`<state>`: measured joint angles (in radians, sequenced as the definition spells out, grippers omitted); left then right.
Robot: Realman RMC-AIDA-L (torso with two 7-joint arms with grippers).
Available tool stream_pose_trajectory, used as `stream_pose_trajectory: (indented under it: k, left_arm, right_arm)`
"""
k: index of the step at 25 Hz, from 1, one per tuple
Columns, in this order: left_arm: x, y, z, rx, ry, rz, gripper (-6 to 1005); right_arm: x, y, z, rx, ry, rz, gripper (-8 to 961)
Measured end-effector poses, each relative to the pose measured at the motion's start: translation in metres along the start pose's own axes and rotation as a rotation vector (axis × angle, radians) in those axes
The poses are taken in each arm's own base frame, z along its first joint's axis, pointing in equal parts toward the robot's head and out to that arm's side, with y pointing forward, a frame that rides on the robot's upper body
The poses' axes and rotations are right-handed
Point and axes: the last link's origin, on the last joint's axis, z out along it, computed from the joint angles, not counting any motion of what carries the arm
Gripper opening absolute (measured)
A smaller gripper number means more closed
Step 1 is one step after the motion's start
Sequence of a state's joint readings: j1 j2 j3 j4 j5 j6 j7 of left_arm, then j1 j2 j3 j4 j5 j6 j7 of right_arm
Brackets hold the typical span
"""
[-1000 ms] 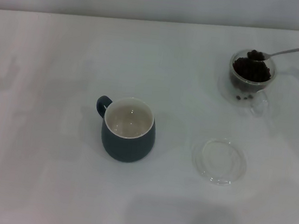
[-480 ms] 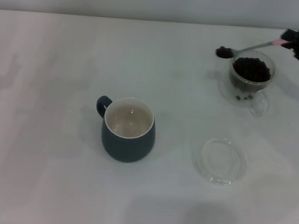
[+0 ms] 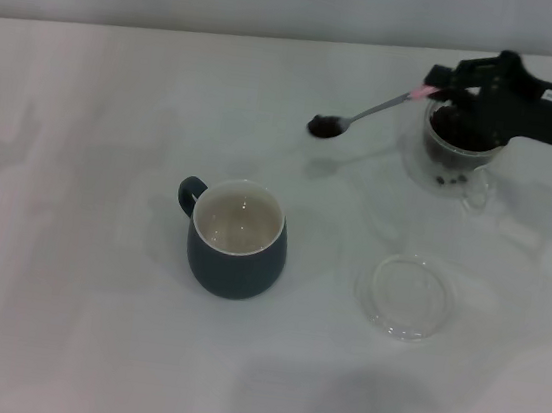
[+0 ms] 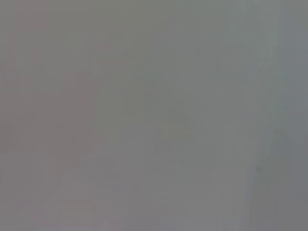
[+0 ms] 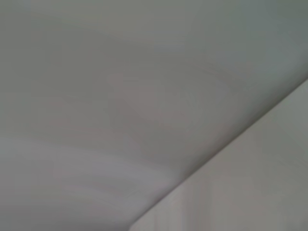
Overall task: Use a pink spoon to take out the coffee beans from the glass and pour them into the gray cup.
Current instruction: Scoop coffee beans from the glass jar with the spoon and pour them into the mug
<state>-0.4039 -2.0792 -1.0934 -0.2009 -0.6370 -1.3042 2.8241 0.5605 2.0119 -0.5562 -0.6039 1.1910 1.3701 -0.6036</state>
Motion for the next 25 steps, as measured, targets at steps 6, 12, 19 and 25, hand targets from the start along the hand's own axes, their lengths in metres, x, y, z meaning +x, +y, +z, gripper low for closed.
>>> stream_pose_trajectory:
  k: [6, 12, 19, 25]
  left_arm:
    - [-0.002, 0.0, -0.002, 0.001, -0.006, -0.001, 818]
    - [-0.003, 0.0, -0.004, 0.004, -0.012, -0.002, 819]
    - [-0.004, 0.001, -0.005, 0.004, -0.014, -0.003, 817]
    - [-0.004, 0.001, -0.005, 0.001, -0.016, -0.003, 818]
  right_arm:
    - [0.011, 0.006, 0.008, -0.03, 0.061, -0.009, 153]
    - [0.025, 0.011, 0.019, -0.044, 0.135, -0.04, 155]
    - [0.037, 0.012, 0.029, -0.05, 0.191, -0.111, 158]
    - [0.043, 0.014, 0.036, -0.046, 0.227, -0.207, 160]
